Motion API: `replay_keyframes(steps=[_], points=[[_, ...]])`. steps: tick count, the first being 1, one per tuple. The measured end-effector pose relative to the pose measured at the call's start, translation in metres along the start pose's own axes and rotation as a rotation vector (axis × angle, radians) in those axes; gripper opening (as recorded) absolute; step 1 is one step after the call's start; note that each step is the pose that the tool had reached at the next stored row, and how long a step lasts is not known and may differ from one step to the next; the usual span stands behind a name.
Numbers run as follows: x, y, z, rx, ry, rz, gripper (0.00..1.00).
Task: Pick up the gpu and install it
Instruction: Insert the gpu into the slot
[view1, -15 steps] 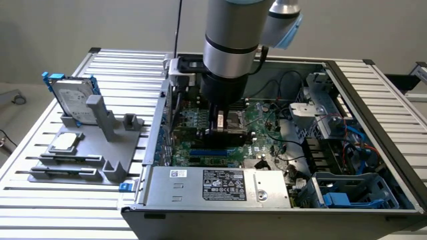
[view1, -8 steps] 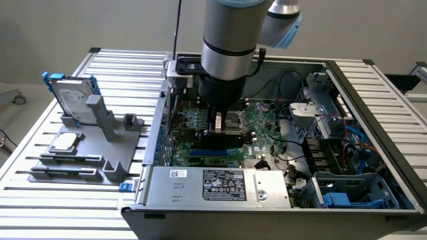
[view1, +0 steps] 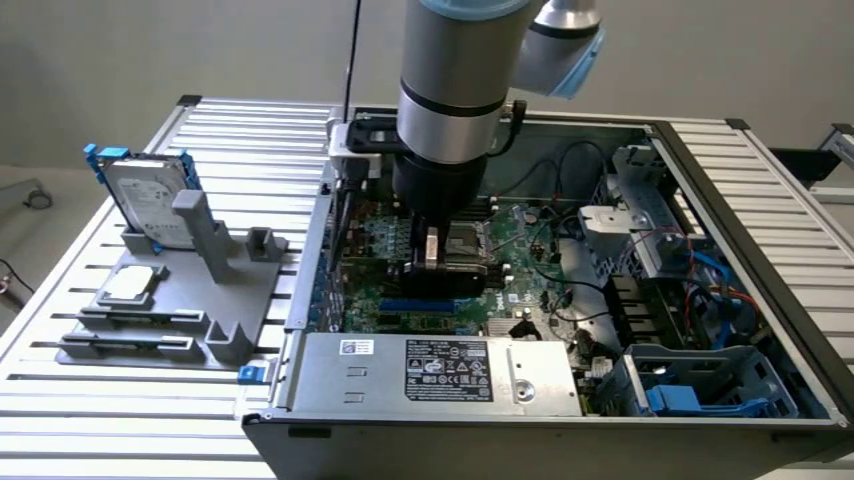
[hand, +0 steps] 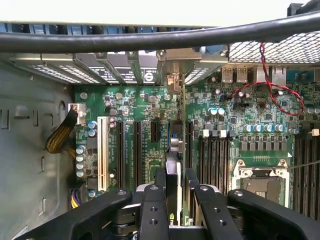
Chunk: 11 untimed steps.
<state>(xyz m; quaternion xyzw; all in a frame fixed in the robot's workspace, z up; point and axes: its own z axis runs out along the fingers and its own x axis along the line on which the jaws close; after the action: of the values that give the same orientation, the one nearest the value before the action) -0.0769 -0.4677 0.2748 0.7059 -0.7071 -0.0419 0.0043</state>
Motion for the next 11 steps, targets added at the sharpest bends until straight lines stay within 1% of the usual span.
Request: replay_keyframes(steps=[11], points=[[0.0016,-0.0002,0.0039,0.0000,0.0002,0.000,0.27]])
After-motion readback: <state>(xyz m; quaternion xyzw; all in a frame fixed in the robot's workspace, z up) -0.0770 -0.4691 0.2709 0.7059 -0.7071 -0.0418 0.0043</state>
